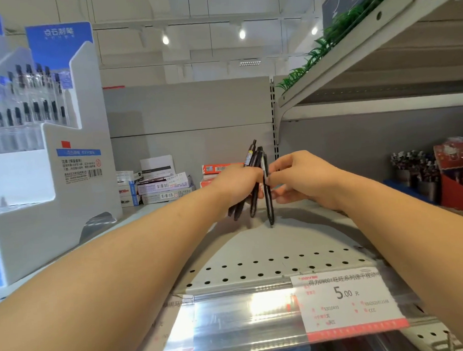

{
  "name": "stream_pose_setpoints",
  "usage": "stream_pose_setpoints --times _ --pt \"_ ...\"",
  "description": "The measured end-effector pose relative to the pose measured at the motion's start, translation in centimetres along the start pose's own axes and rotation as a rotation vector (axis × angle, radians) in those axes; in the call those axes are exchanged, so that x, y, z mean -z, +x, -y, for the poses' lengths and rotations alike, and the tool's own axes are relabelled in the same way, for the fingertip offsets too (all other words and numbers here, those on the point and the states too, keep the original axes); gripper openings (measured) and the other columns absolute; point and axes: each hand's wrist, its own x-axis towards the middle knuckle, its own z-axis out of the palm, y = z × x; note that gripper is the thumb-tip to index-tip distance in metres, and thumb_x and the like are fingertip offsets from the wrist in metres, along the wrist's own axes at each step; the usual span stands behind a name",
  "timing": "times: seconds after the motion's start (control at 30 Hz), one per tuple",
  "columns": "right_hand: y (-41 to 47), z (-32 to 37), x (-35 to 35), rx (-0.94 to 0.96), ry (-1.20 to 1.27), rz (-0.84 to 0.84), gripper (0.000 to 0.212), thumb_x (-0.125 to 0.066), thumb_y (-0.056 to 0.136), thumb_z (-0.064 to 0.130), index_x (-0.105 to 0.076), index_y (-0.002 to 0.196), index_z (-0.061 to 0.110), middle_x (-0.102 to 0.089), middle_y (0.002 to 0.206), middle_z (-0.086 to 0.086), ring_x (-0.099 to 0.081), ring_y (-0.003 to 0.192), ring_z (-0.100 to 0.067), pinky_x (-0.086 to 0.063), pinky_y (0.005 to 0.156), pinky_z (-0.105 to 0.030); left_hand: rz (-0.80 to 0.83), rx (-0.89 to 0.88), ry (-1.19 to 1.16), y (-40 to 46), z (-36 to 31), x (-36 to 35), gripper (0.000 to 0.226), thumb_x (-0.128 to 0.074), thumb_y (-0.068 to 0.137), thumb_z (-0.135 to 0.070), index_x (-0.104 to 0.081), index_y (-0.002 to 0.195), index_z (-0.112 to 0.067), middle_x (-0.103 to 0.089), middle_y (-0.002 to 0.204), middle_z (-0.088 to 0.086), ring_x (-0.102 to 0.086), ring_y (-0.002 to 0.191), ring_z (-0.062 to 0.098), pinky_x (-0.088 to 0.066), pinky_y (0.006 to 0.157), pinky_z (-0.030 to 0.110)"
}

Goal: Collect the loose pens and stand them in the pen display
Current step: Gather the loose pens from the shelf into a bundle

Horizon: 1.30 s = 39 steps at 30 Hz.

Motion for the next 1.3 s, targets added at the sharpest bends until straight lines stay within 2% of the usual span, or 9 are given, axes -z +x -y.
stream_pose_setpoints --times 0.13,0.37,0.47,0.6,0.67,0.83,0.93,1.07,1.3 --pt "-0.5 0.5 0.0 0.076 0.153 -0.029 0.013 -0.064 0.093 -0.003 -0.072 0.102 0.003 -0.075 0.078 -0.009 -0.072 0.066 -0.018 -0.058 0.057 -0.02 0.053 -0.098 -0.107 -0.6 -0.2 -0.5 0.018 -0.056 0.089 -0.013 -0.061 0.098 -0.027 -0.069 0.095 0.003 -0.067 0.091 0.018 -0.055 0.085 0.035" --pt "-0.8 1.2 0.7 0.231 0.012 -0.097 0.043 -0.06 0.089 0.006 -0.08 0.065 0.035 -0.075 0.07 0.009 -0.065 0.062 0.001 -0.052 0.052 -0.014 0.093 -0.164 -0.274 -0.9 -0.7 -1.4 0.035 -0.058 0.087 -0.01 -0.056 0.118 -0.026 -0.067 0.113 0.007 -0.063 0.111 0.026 -0.049 0.101 0.052" --pt "-0.9 1.3 0.6 0.254 0.081 -0.093 0.036 -0.059 0.09 0.003 -0.08 0.079 0.03 -0.074 0.067 0.01 -0.065 0.058 0.0 -0.048 0.048 -0.014 0.107 -0.186 -0.334 -0.8 -0.7 -1.3 0.035 -0.06 0.091 -0.008 -0.059 0.117 -0.031 -0.071 0.111 0.003 -0.066 0.109 0.02 -0.052 0.097 0.049" --pt "-1.0 1.3 0.4 0.176 0.174 0.044 0.021 -0.057 0.09 0.006 -0.076 0.099 0.007 -0.061 0.069 -0.005 -0.054 0.06 -0.015 -0.05 0.053 -0.027 0.177 -0.18 -0.344 -0.7 -0.1 -1.2 0.033 -0.061 0.084 -0.002 -0.068 0.097 -0.031 -0.075 0.09 0.002 -0.074 0.089 0.018 -0.06 0.07 0.032" --pt "-1.0 1.1 0.4 0.158 0.17 0.077 0.014 -0.064 0.091 0.015 -0.077 0.089 0.01 -0.053 0.078 -0.011 -0.048 0.067 -0.021 -0.05 0.054 -0.031 0.2 -0.175 -0.312 -0.6 0.1 -1.4 0.025 -0.062 0.082 -0.001 -0.068 0.094 -0.022 -0.074 0.083 0.001 -0.074 0.083 0.018 -0.059 0.068 0.031" --pt "-1.5 0.3 0.0 0.109 -0.105 0.061 0.022 -0.074 0.088 0.043 -0.077 0.097 0.023 -0.077 0.086 -0.001 -0.066 0.081 -0.013 -0.053 0.073 -0.031 0.324 -0.156 -0.239 -1.5 0.7 -1.8 0.032 -0.061 0.085 0.002 -0.071 0.097 -0.026 -0.076 0.08 -0.003 -0.073 0.074 0.012 -0.057 0.064 0.022" --pt "-2.0 0.5 -0.4 0.093 -0.114 0.046 0.024 -0.069 0.092 0.042 -0.077 0.101 0.022 -0.078 0.098 -0.006 -0.073 0.089 -0.02 -0.058 0.079 -0.036 0.323 -0.192 -0.079 -2.3 0.1 -1.6 0.029 -0.066 0.089 -0.003 -0.075 0.089 -0.031 -0.077 0.086 -0.013 -0.072 0.086 0.004 -0.055 0.07 0.015" --pt "-2.5 1.4 -0.1 0.102 -0.096 -0.107 0.025 -0.059 0.095 0.03 -0.07 0.088 0.009 -0.07 0.082 -0.005 -0.064 0.072 -0.019 -0.049 0.068 -0.034 0.291 -0.134 0.099 -2.6 -1.3 -1.8 0.014 -0.068 0.091 -0.021 -0.069 0.103 -0.03 -0.076 0.101 -0.012 -0.069 0.1 0.007 -0.055 0.092 0.034" --pt "-3.8 -0.5 8.9 0.181 -0.248 -0.183 0.023 -0.057 0.1 0.031 -0.067 0.086 0.015 -0.072 0.069 -0.002 -0.065 0.061 -0.01 -0.048 0.06 -0.027 0.285 -0.164 0.328 -1.3 -4.2 -6.7 0.043 -0.068 0.091 -0.038 -0.058 0.131 -0.027 -0.064 0.127 -0.008 -0.06 0.115 0.013 -0.049 0.104 0.04"
